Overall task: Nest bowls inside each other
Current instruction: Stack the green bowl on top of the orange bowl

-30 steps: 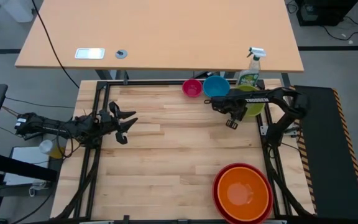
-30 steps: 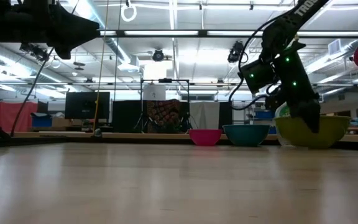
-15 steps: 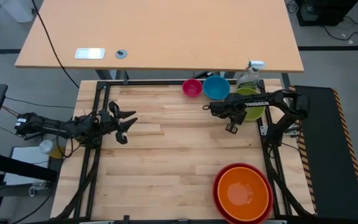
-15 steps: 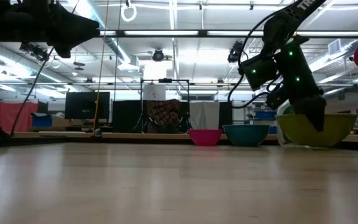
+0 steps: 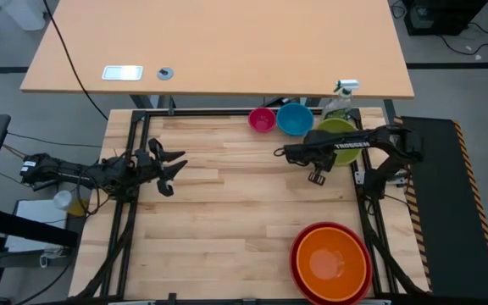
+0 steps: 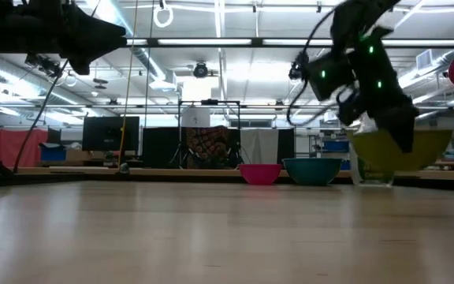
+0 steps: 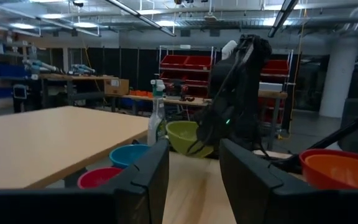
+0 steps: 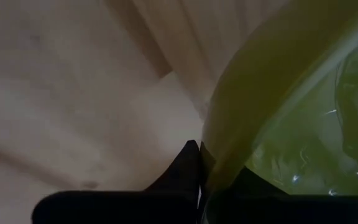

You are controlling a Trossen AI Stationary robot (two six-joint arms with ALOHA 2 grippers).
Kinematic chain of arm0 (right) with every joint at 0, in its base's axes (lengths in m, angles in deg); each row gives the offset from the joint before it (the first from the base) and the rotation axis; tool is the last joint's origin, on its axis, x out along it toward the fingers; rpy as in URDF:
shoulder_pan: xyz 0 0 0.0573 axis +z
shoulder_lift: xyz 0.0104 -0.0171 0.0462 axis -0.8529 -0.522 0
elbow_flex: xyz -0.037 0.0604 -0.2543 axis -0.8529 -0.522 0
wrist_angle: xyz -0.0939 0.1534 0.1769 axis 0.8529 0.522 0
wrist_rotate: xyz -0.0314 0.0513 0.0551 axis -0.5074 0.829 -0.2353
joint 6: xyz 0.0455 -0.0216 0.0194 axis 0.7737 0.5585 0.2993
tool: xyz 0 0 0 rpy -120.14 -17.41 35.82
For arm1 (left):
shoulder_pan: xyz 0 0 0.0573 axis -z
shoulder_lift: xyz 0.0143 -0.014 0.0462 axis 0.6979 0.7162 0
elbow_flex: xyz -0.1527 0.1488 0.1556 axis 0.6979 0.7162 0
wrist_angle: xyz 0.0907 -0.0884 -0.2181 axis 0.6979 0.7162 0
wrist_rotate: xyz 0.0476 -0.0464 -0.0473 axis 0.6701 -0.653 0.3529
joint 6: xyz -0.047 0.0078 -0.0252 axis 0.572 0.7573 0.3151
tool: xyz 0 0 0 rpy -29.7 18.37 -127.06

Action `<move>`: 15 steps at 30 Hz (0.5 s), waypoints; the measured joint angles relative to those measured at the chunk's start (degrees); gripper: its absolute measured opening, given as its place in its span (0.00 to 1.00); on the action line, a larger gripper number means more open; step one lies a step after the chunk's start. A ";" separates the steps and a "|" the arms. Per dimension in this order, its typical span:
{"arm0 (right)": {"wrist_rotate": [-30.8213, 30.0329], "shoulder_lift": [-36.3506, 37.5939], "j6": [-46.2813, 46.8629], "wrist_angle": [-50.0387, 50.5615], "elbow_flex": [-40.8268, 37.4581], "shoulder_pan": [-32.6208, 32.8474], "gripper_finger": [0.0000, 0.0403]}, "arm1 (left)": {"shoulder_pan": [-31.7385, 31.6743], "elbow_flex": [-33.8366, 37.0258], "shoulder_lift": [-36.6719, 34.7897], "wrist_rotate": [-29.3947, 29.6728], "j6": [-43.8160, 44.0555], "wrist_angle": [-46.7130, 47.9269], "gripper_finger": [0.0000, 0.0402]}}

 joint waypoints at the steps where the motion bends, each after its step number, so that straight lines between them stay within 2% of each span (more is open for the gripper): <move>1: 0.62 0.94 0.56 1.38 1.42 1.33 0.05 | 0.00 0.00 -0.01 0.01 0.69 0.15 0.36; 4: 3.25 4.16 3.33 4.43 5.82 6.47 0.05 | 0.00 0.00 0.00 0.02 2.39 1.00 0.36; 8: 7.97 6.87 13.17 9.64 12.38 15.12 0.06 | 0.00 0.00 0.00 0.00 2.59 1.85 0.36; 12: 12.71 7.23 20.92 9.96 19.34 26.90 0.06 | 0.00 0.00 0.01 0.00 2.14 1.82 0.36; 15: 13.15 6.13 26.96 10.53 24.84 35.31 0.06 | 0.00 0.00 0.01 0.00 2.08 1.77 0.36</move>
